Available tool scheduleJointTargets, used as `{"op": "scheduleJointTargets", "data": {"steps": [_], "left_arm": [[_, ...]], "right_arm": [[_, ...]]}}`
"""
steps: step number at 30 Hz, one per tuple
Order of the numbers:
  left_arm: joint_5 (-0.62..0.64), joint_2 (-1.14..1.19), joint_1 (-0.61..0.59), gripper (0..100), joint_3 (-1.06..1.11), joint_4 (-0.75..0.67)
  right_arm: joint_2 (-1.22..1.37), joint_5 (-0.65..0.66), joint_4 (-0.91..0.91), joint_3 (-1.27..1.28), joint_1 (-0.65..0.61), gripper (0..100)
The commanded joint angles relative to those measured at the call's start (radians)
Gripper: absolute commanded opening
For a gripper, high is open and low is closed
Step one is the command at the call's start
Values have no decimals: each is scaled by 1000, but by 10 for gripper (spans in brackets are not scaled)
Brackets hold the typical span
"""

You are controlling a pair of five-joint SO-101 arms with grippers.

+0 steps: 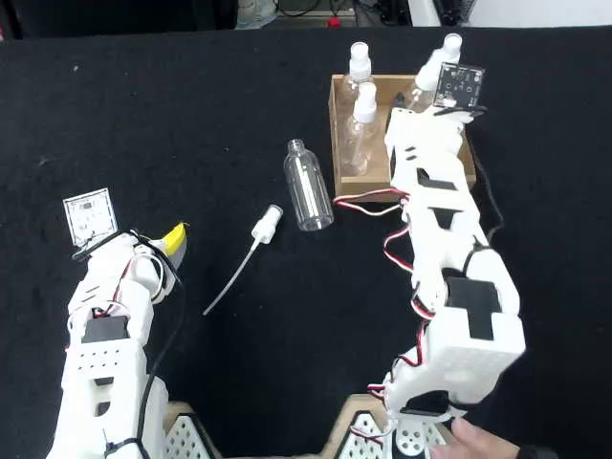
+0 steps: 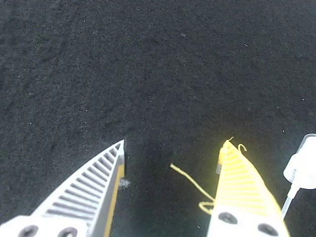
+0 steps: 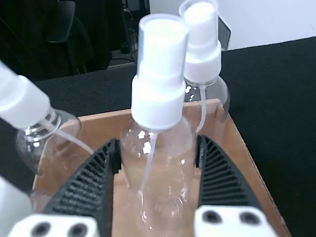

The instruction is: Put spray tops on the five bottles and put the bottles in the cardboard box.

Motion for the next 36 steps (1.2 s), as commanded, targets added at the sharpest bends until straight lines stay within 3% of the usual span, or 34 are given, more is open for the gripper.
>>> {"op": "scheduleJointTargets", "data": {"steps": [1, 24, 30, 36], "left_arm": [[2, -12, 16, 289, -10, -25], [0, -12, 16, 289, -8, -25], [0, -12, 16, 289, -8, -25], [0, -12, 16, 289, -8, -25]], "right_arm": [[-1, -9, -26, -70, -18, 126], [13, -9, -20, -62, -63, 132], [13, -9, -18, -62, -64, 239], [13, -9, -17, -48, -61, 247]]}}
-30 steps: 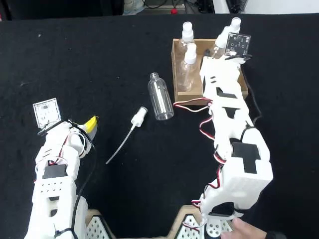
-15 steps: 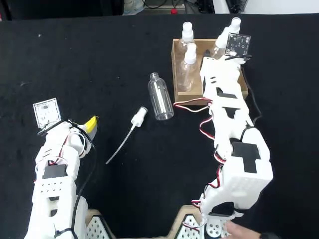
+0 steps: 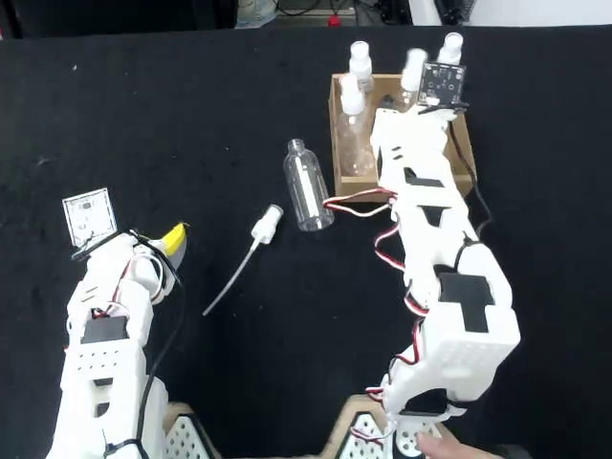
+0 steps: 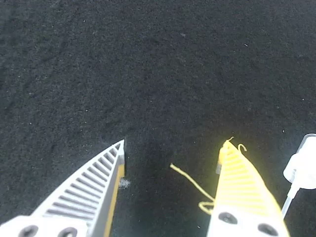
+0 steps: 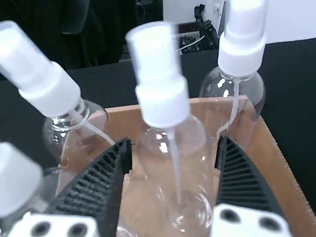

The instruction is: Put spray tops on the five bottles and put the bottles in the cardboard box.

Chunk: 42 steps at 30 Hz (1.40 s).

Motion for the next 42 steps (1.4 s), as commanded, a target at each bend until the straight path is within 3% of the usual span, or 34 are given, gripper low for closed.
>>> {"op": "scheduleJointTargets", "data": {"steps": [1, 22, 27, 30, 38, 42], "left_arm": [[0, -12, 16, 289, -8, -25], [0, -12, 16, 289, -8, -25], [0, -12, 16, 289, -8, -25], [0, -12, 16, 289, -8, -25], [0, -12, 16, 289, -8, -25], [0, -12, 16, 289, -8, -25]], "right_arm": [[-15, -6, -17, -41, -11, 247], [-30, -6, -17, -25, -2, 247], [-147, -6, 21, 22, 20, 247], [-246, -6, 161, 28, 28, 247], [-331, -6, 792, -245, 51, 247], [-332, -6, 928, -352, 103, 247]]}}
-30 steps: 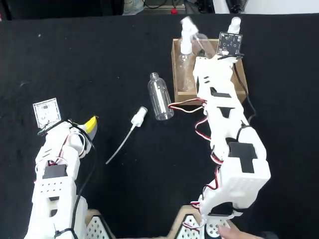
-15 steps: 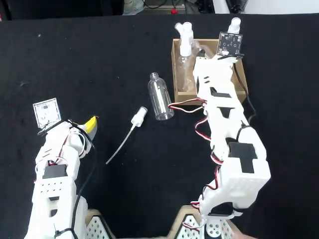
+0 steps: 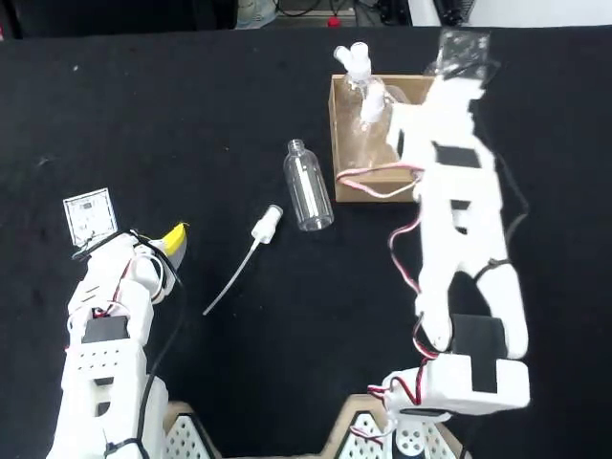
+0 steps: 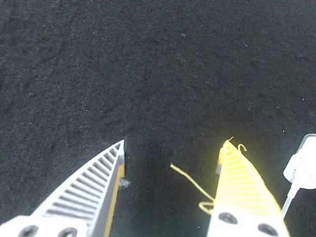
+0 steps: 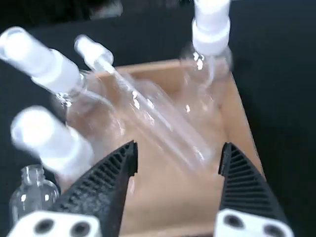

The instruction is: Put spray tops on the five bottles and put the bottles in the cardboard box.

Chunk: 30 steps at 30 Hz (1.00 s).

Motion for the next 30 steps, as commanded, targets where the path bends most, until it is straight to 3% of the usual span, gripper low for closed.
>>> {"op": "scheduleJointTargets", "data": {"steps": [1, 7, 11, 17, 30], "left_arm": [[0, -12, 16, 289, -8, -25], [0, -12, 16, 289, -8, -25], [0, -12, 16, 289, -8, -25], [0, -12, 16, 289, -8, -25], [0, -12, 16, 289, -8, -25]], "right_arm": [[-68, -8, 106, -133, 64, 247], [-65, 3, 207, -214, 158, 247], [-64, 167, 330, -245, 129, 247], [36, 367, 319, -265, 75, 247], [532, 373, 275, -613, 72, 247]]}}
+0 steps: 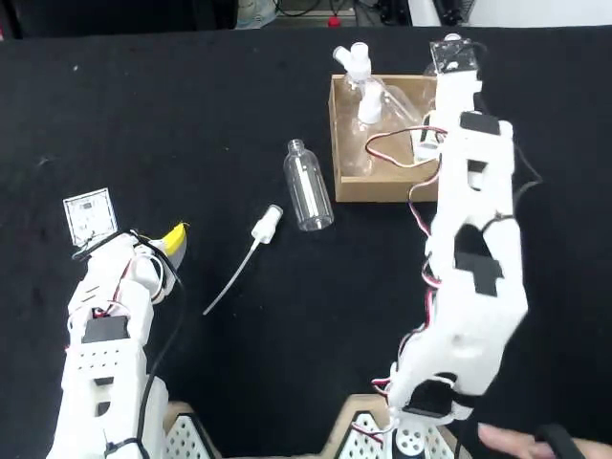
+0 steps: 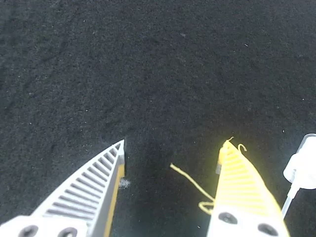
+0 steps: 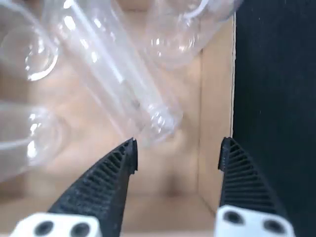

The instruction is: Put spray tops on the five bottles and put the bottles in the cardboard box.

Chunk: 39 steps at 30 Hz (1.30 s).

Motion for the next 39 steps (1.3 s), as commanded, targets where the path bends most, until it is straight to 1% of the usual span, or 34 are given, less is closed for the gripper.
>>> {"op": "scheduleJointTargets", "data": {"steps": [1, 8, 11, 17, 21, 24, 34, 39], "left_arm": [[0, -12, 16, 289, -8, -25], [0, -12, 16, 289, -8, -25], [0, -12, 16, 289, -8, -25], [0, -12, 16, 289, -8, -25], [0, -12, 16, 289, -8, -25], [0, -12, 16, 289, -8, -25], [0, -12, 16, 289, -8, -25], [0, -12, 16, 289, -8, -25]], "right_arm": [[41, 6, -21, -145, -18, 247], [117, 12, -23, -217, -41, 247], [119, 12, -23, -219, -63, 247], [116, 20, -26, -219, -68, 249], [122, 126, -28, -217, -72, 250], [124, 161, -29, -213, -78, 250], [168, 161, -120, -194, -104, 248], [203, 161, -129, -203, -98, 247]]}}
